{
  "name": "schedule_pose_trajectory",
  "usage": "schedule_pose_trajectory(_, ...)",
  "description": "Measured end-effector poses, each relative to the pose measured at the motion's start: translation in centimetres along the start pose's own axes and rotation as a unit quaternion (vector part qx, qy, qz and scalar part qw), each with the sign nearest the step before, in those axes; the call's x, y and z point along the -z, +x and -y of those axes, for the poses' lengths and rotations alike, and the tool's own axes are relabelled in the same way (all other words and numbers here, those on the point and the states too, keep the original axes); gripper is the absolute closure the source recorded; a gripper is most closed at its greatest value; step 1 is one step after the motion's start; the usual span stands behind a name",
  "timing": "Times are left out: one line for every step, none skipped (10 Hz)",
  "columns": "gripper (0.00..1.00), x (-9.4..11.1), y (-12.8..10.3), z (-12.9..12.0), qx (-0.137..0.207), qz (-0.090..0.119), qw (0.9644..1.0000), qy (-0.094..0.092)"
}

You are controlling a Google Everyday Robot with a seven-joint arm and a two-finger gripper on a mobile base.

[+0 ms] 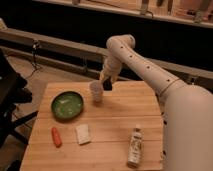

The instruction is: Place the eraser in the ceramic cup

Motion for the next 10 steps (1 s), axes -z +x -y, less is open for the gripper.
schedule_pose_trajectory(1.0, 0.0, 0.1, 0.2, 0.003, 0.002, 1.0, 0.002)
schedule_pose_trajectory(1.0, -0.1, 0.3, 0.4, 0.006, 0.004, 1.0, 0.004)
schedule_pose_trajectory(1.0, -0.2, 0.4, 0.8, 0.008, 0.005, 0.9999, 0.007)
schedule_pose_trajectory(1.0, -0.3, 0.5, 0.9, 0.008, 0.006, 0.9999, 0.008)
schedule_pose_trajectory(1.0, -0.4, 0.6, 1.0, 0.01, 0.007, 0.9999, 0.011)
schedule_pose_trajectory(1.0, -0.4, 0.6, 1.1, 0.01, 0.009, 0.9998, 0.012)
schedule_pose_trajectory(1.0, -0.5, 0.7, 1.3, 0.012, 0.01, 0.9998, 0.014)
schedule_pose_trajectory(1.0, -0.6, 0.8, 1.5, 0.014, 0.011, 0.9997, 0.017)
schedule_pose_trajectory(1.0, -0.7, 0.9, 1.6, 0.016, 0.011, 0.9996, 0.019)
schedule_pose_trajectory(1.0, -0.7, 0.9, 1.8, 0.019, 0.013, 0.9995, 0.02)
